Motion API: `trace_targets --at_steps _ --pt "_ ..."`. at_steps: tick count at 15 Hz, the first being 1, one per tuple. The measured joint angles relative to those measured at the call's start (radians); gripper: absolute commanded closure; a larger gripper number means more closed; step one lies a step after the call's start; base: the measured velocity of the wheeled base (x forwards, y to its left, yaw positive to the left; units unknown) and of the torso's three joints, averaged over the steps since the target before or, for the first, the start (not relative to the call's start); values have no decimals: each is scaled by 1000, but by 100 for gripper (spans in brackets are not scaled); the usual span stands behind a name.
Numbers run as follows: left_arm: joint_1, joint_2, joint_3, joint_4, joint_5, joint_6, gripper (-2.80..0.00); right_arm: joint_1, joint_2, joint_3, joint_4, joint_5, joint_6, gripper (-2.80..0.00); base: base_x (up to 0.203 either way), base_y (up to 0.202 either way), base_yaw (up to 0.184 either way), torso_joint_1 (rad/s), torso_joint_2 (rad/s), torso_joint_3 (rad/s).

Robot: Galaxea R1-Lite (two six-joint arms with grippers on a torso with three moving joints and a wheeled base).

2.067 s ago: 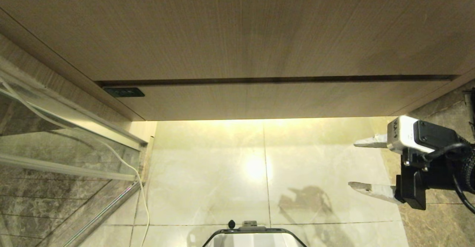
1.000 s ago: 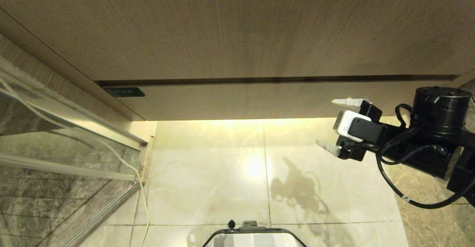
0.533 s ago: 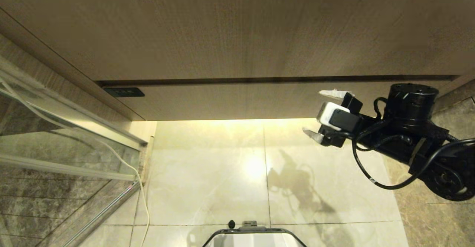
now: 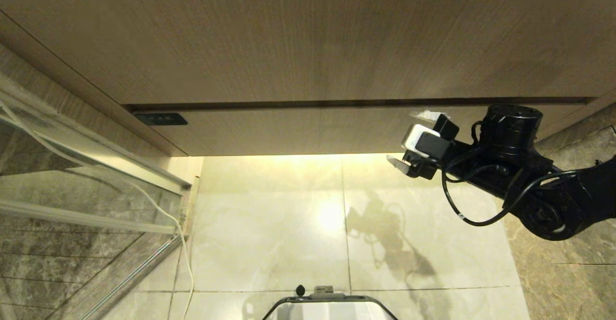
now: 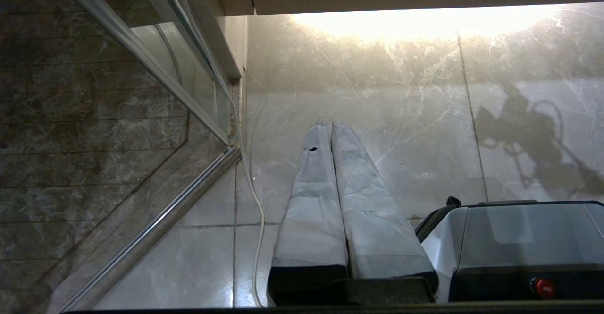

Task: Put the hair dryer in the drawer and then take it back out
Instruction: Pull open the drawer

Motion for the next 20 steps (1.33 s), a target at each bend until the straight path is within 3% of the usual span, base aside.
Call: trace_targets --at_steps 16,18,20 --pt "0 0 0 0 0 0 0 -34 46 -61 -83 4 2 -280 0 0 0 0 0 0" --pt "0 0 0 0 0 0 0 -34 26 -22 -85 40 -16 -280 0 0 0 0 0 0" --pt "0 0 0 0 0 0 0 -42 11 -8 -86 80 -87 -280 0 0 0 0 0 0"
